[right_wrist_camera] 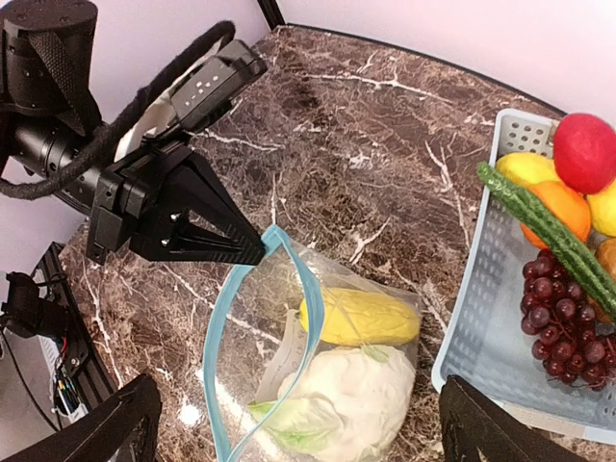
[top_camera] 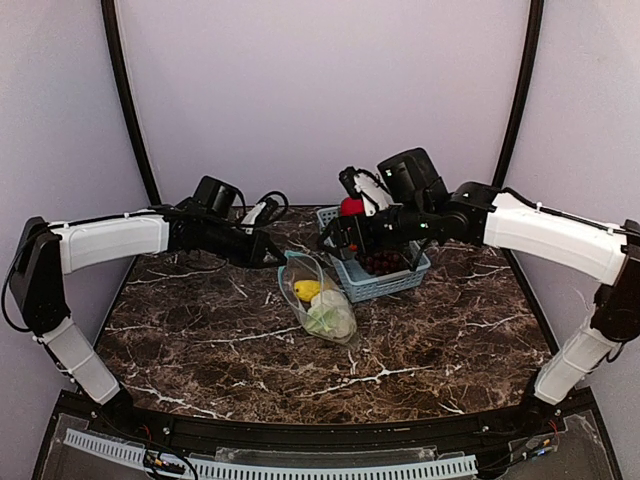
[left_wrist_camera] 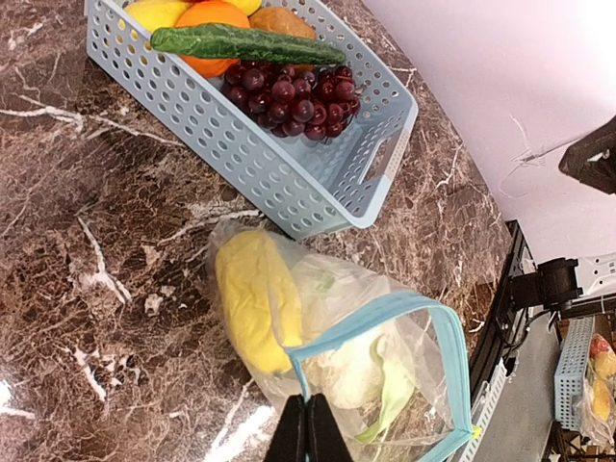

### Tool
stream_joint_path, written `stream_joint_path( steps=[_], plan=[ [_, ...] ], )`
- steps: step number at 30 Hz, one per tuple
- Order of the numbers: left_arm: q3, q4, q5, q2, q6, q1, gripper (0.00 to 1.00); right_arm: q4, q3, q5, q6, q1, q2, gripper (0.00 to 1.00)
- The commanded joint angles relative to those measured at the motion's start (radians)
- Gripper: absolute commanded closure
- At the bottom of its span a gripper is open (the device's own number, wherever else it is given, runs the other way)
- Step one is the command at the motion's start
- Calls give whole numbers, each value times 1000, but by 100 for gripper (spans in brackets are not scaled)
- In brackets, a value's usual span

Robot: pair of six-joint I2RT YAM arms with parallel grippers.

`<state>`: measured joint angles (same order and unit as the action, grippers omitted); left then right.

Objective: Place the food in the zip-top bag and seal the zipper
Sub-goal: Adjust the fake fruit in the zipper food storage bag, then pick up the fake vegetable from the bin.

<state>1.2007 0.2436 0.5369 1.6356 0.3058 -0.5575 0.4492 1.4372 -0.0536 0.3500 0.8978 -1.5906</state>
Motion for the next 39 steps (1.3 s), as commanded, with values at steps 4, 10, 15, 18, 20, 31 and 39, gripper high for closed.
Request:
stream_joint_path(
  steps=[4,10,15,18,20,31,39],
  plan=[
    [65,100,-6,-116,-61,24,99,93,-26,87,-47,-108,32,1],
    [30,102,-41,-169,-94,36,99,96,9,111,-60,-226,-53,2],
    [-6,95,-77,-176,-93,40,99,69,81,150,-82,-300,-175,3],
    [-15,104,-99,-185,-96,41,99,45,129,139,-96,-343,-258,7],
    [-18,106,-110,-192,-98,41,99,38,172,139,-103,-366,-315,10],
    [-15,121,-133,-184,-109,41,99,23,365,158,-161,-430,-549,28],
    [-15,122,-125,-175,-106,41,99,72,481,246,-184,-438,-677,34]
  ],
)
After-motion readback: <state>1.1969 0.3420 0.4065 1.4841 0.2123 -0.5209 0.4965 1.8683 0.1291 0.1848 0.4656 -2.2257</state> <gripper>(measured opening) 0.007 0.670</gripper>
